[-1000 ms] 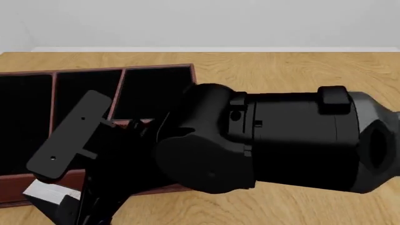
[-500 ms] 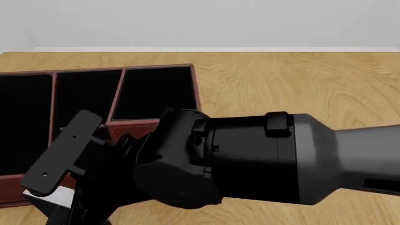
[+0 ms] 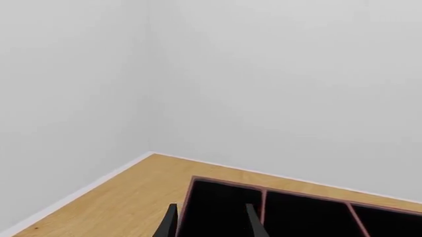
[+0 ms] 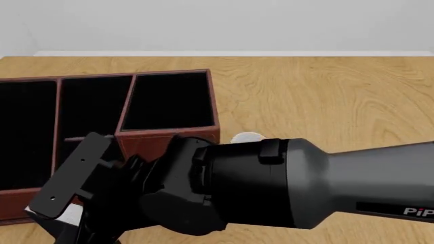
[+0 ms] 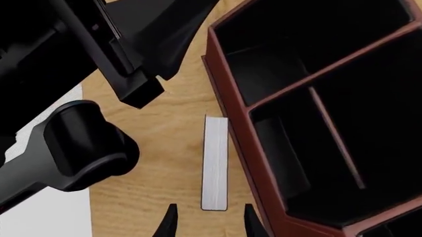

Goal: Pick up the book and place it in the right compartment of the caddy.

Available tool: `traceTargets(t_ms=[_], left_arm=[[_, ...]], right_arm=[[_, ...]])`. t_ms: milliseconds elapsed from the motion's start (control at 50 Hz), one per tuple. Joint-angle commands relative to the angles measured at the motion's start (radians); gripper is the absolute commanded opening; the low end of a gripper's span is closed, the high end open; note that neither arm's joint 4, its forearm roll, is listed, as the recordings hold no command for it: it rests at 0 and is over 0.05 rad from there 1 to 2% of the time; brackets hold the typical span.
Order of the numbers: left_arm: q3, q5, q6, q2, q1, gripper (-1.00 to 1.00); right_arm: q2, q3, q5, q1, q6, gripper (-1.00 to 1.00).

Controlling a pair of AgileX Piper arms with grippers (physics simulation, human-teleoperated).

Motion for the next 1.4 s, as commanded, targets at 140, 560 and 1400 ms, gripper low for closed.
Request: traceTargets(t_ms=[140, 560, 1400], left_arm=[[0.018, -0.023, 0.003, 0.014, 0.016, 1.00], [0.029, -0.117, 0.007, 0.102, 0.017, 1.00], [0.037, -0.176, 0.003, 0.158, 0.022, 1.00]], right_arm=[[0.048, -0.028, -0.019, -0.005, 0.003, 1.00], [0.097, -0.047, -0.033, -0.014, 0.004, 1.00], [0.126, -0.055, -0.036, 0.010, 0.013, -1.00]])
